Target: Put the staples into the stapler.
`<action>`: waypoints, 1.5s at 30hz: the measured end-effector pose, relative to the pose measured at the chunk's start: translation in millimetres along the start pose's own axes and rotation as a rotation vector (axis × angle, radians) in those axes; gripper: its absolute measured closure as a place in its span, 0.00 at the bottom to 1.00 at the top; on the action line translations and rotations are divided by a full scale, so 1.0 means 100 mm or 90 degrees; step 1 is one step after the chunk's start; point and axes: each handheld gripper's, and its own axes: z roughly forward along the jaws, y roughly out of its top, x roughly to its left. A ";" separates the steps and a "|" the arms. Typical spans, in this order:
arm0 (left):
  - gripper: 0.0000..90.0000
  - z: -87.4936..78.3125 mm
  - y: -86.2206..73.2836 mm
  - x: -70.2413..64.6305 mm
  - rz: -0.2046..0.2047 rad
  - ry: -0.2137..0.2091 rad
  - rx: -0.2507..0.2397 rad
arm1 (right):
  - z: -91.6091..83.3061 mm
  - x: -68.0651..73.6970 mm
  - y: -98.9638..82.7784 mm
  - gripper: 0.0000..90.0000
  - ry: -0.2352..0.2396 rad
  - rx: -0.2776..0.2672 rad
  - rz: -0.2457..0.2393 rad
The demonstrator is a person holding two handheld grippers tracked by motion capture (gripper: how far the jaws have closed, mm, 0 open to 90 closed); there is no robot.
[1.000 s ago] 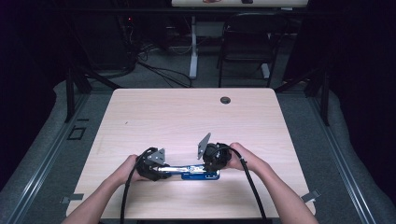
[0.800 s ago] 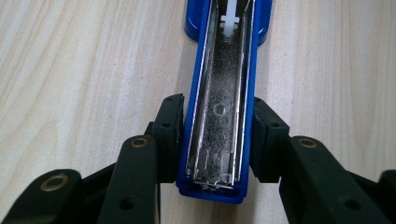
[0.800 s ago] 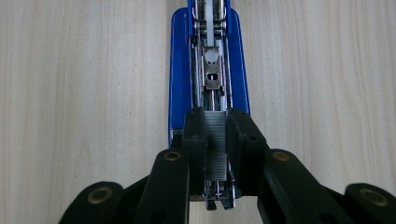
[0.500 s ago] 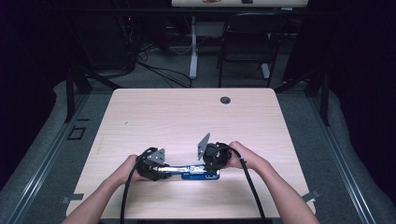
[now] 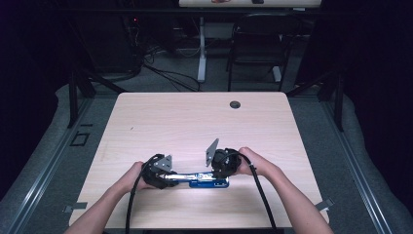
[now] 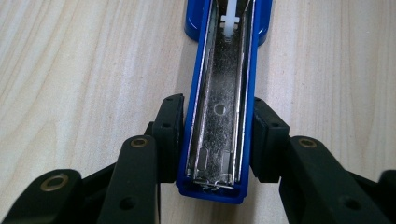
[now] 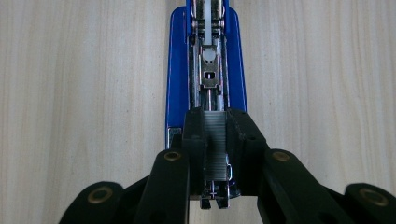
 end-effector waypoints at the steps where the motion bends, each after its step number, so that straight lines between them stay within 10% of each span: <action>1: 0.68 0.00 0.00 0.00 0.000 0.001 0.001 | 0.00 0.00 -0.01 0.87 0.001 -0.007 0.007; 33: 0.68 0.00 0.00 0.00 -0.001 0.001 0.001 | -0.03 -0.03 -0.08 0.81 0.013 0.008 0.002; 45: 0.68 0.00 0.00 0.00 -0.002 0.004 0.002 | -0.19 -0.04 -0.14 0.72 -0.023 -0.062 0.110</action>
